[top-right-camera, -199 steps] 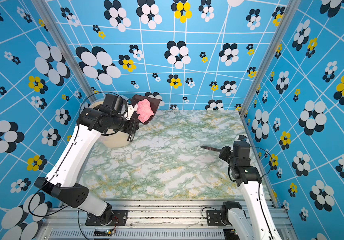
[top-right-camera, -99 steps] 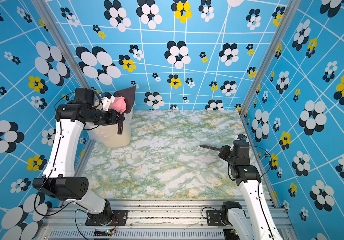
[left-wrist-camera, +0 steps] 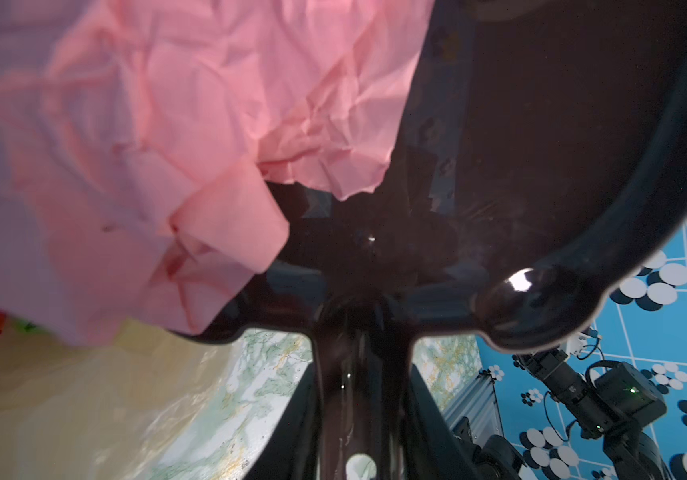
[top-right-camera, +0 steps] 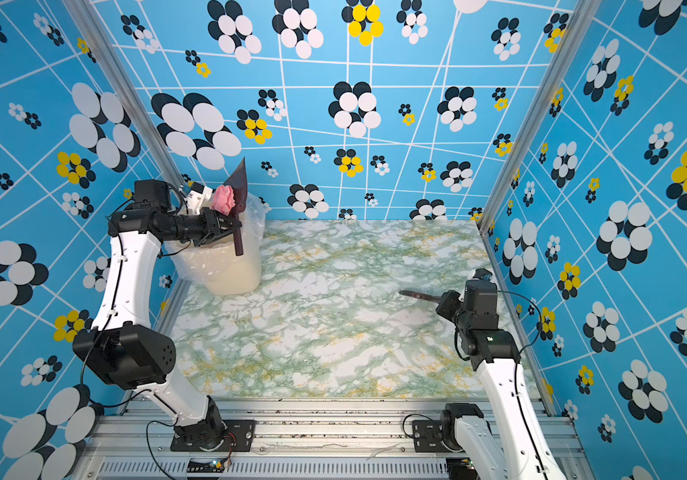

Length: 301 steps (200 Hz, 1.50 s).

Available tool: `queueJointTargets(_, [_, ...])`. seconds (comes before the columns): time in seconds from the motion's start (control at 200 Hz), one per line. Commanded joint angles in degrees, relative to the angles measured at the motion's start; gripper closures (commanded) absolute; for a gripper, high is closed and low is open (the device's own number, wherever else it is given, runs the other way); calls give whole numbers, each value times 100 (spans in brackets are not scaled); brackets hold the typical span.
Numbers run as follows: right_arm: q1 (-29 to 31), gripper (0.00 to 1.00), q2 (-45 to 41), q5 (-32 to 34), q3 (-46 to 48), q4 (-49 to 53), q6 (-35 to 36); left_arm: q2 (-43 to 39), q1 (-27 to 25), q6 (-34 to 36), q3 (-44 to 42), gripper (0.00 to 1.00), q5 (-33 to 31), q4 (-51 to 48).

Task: Sweep away the paper scraps from the table
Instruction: 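Tip the dustpan over the cream bin with the left gripper, then bring the empty dustpan over the table with left gripper while right brush lifts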

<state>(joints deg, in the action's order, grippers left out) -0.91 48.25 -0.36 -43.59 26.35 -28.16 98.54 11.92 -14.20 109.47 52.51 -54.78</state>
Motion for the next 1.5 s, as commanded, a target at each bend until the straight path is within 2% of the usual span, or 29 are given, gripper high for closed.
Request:
queueJointTargets(0.0, [-33, 100, -22, -61, 28, -306, -90, -70, 141, -650, -282, 100, 955, 986])
queueJointTargets(0.17, [-33, 100, -46, -52, -10, -273, -76, -352, 331, -2214, -1248, 100, 1846, 3023])
queueJointTargets(0.265, [-32, 100, -54, -49, -26, -253, -68, -488, 426, -2896, -1691, 100, 2027, 3889])
queueJointTargets(0.655, [-33, 100, -8, -27, -132, -172, 56, -727, 583, -3196, -1989, 100, 2196, 4165])
queueJointTargets(0.79, [-33, 100, -158, -114, -47, -387, 31, -932, 534, -2973, -1916, 100, 2027, 3992])
queueJointTargets(0.864, [-32, 100, -301, -241, 56, -657, 15, -1095, 421, -2547, -1785, 100, 1882, 3588])
queueJointTargets(0.954, [-33, 100, -419, -491, 164, -1009, -23, -1307, 168, -1730, -1550, 100, 1398, 2675])
queueJointTargets(1.104, [-32, 100, -457, -866, 194, -1440, -45, -1615, -615, -634, -1389, 100, 277, 1566])
queueJointTargets(1.379, [-32, 100, -457, -1322, -78, -1864, -196, -1914, -2528, 413, -1513, 100, -2229, 940])
queueJointTargets(1.499, [-32, 100, -285, -1461, -384, -1856, -560, -1723, -3155, 672, -1569, 100, -2942, 887])
